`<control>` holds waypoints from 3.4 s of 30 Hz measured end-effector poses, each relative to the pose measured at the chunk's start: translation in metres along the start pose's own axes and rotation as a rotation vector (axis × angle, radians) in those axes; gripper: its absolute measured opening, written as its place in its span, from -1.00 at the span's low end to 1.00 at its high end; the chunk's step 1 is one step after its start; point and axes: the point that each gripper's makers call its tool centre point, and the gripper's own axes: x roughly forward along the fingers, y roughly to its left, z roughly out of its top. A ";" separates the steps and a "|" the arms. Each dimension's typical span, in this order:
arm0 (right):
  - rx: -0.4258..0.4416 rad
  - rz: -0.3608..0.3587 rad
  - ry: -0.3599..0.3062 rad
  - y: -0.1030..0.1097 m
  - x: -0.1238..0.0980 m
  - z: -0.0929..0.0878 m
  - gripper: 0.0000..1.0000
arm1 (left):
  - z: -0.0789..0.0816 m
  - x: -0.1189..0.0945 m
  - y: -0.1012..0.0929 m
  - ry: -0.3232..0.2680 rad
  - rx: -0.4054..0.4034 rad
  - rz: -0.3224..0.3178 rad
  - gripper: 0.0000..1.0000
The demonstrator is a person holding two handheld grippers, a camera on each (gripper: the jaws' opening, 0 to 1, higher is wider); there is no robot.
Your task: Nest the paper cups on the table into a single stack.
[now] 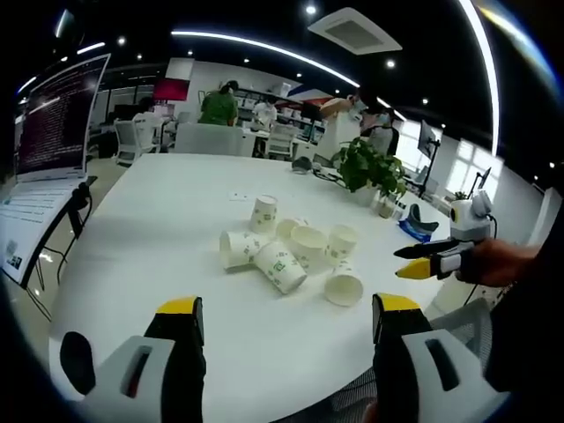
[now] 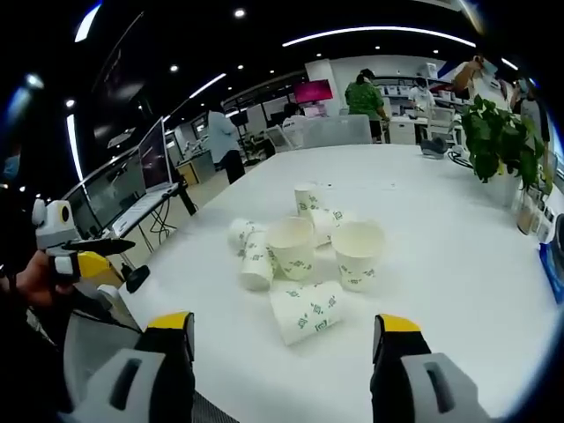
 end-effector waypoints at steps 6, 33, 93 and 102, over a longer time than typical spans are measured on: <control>-0.009 -0.011 -0.018 -0.005 0.011 0.014 0.62 | -0.002 -0.004 0.003 -0.004 -0.009 0.015 0.52; -0.158 0.033 0.147 -0.048 0.099 0.055 0.27 | 0.003 -0.017 0.017 -0.033 -0.027 0.086 0.55; -0.412 0.005 0.353 -0.069 0.123 0.051 -1.00 | 0.006 -0.017 0.014 -0.043 -0.022 0.076 0.51; -0.513 0.039 0.301 -0.051 0.114 0.086 -1.00 | 0.009 -0.013 0.013 -0.046 -0.011 0.065 0.51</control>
